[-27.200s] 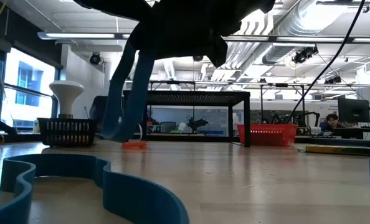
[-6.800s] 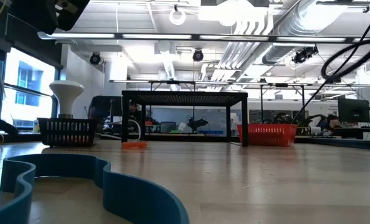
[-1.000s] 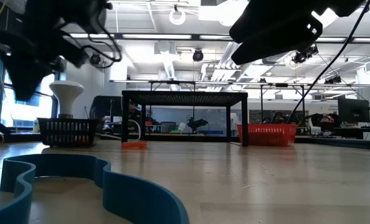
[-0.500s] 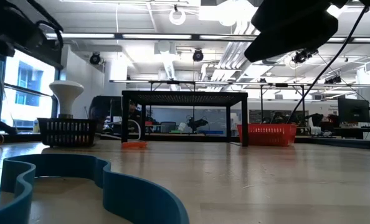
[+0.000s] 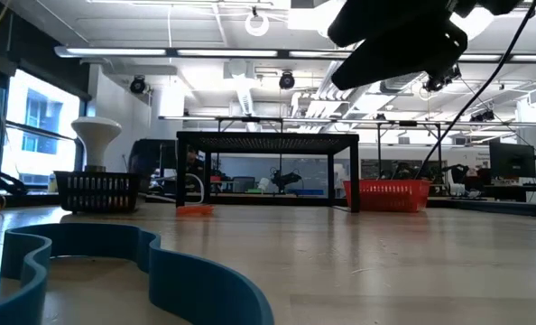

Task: Pick & Place Office Desk Supplies
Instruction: Put the purple spring keychain into the black basket

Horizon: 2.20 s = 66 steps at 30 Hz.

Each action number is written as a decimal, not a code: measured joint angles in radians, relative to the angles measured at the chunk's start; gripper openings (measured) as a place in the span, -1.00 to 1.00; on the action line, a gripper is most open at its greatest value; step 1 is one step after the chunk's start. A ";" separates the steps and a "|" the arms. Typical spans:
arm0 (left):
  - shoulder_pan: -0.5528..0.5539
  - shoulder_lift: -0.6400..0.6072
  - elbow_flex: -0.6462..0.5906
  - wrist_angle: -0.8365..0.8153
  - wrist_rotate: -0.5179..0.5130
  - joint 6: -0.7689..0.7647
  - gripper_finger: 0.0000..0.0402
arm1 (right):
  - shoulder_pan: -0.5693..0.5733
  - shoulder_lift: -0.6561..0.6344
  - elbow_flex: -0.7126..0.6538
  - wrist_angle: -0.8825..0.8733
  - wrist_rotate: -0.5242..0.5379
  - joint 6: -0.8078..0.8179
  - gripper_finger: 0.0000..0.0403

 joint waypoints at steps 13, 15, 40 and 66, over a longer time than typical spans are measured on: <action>-0.127 0.203 0.000 0.174 -0.033 -0.146 -0.35 | 0.058 0.000 0.000 0.113 -0.001 0.022 0.09; -0.128 0.208 0.000 0.214 -0.036 -0.173 -0.31 | 0.064 0.000 0.000 0.126 -0.001 0.021 0.09; -0.176 0.358 0.005 0.263 0.003 0.136 -0.16 | 0.068 0.098 0.000 0.291 -0.038 -0.033 0.09; -0.025 0.287 0.108 0.206 -0.003 0.114 -0.99 | 0.053 0.098 0.000 0.318 -0.069 -0.094 0.09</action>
